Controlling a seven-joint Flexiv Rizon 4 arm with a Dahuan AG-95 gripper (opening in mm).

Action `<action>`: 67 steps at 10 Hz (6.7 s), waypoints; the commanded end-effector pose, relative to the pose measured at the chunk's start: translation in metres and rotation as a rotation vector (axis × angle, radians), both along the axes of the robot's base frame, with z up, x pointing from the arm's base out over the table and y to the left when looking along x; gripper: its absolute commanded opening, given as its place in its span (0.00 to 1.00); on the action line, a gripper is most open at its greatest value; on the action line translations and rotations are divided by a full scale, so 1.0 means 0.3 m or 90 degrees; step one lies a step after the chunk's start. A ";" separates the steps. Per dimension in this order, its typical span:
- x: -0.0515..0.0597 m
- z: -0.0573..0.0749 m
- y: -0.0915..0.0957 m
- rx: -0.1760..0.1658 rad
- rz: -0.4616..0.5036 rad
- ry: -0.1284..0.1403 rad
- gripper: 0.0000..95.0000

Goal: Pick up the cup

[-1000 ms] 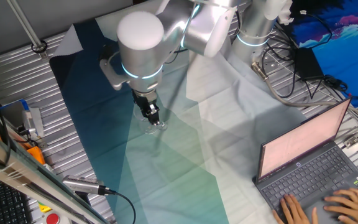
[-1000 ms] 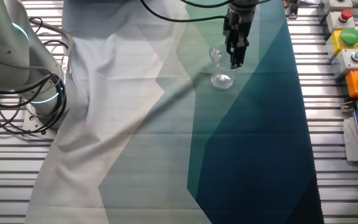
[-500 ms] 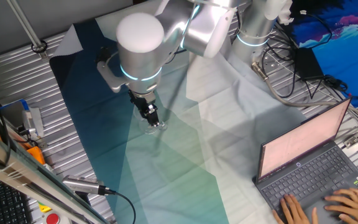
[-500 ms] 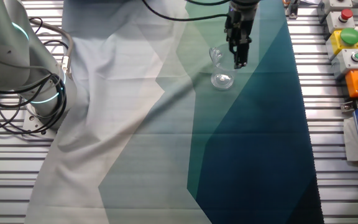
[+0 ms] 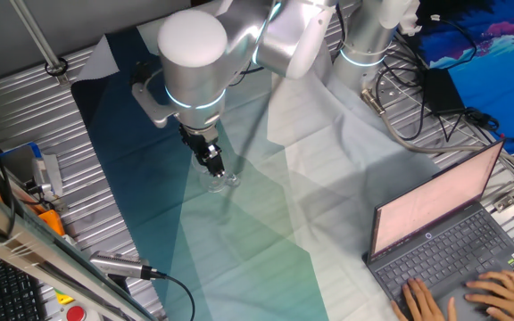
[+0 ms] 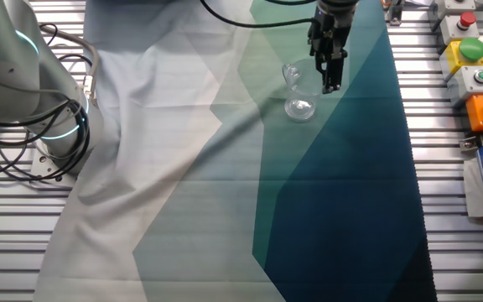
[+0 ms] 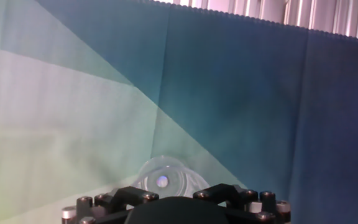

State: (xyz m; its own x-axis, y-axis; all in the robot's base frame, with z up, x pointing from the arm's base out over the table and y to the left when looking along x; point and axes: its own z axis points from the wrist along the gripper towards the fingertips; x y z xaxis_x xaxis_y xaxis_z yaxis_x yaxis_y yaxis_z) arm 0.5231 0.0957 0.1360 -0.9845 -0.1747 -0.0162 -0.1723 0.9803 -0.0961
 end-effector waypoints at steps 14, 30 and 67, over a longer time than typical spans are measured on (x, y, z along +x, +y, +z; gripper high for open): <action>-0.038 -0.025 -0.015 0.086 -0.010 -0.015 1.00; -0.049 -0.066 0.036 0.119 -0.046 -0.022 1.00; -0.049 -0.073 0.028 0.087 -0.025 -0.040 1.00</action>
State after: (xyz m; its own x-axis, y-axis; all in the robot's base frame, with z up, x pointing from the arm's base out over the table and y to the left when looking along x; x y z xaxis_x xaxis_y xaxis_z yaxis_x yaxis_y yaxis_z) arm 0.5084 0.1042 0.1132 -0.9867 -0.1277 -0.1003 -0.1312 0.9909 0.0287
